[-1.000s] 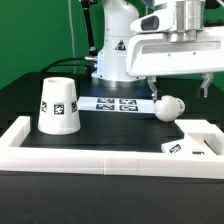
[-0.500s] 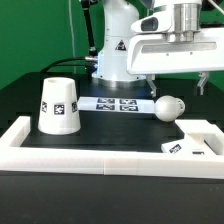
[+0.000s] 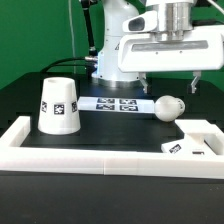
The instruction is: Assemble lamp
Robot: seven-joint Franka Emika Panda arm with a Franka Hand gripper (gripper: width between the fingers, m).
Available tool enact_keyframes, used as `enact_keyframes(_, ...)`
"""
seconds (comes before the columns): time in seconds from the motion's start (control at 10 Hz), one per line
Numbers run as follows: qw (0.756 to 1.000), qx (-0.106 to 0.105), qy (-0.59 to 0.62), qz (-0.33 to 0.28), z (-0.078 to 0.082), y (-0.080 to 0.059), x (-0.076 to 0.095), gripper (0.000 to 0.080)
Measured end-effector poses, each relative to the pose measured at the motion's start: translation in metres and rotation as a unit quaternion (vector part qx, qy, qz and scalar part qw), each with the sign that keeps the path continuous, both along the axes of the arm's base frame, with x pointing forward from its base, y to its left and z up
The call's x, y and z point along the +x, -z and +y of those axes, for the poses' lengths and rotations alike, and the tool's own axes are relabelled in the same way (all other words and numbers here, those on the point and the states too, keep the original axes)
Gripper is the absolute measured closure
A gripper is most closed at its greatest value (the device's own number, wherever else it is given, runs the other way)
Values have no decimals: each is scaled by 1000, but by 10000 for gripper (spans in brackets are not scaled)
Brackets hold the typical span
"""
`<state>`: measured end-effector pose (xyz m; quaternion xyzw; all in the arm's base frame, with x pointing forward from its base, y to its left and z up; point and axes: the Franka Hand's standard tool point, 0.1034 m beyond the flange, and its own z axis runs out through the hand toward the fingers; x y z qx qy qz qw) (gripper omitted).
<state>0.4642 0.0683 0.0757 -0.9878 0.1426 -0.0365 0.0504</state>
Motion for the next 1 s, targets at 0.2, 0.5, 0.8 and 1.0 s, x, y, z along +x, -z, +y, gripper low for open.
enact_keyframes(0.2,999,7,53,4,-2,2,-4,100)
enact_keyframes(0.5,997,12,81,7,-2,3,-5,100)
enact_keyframes(0.8,994,12,108,11,-11,11,-19,100)
enact_keyframes(1.0,991,14,132,22,-9,17,-33,100)
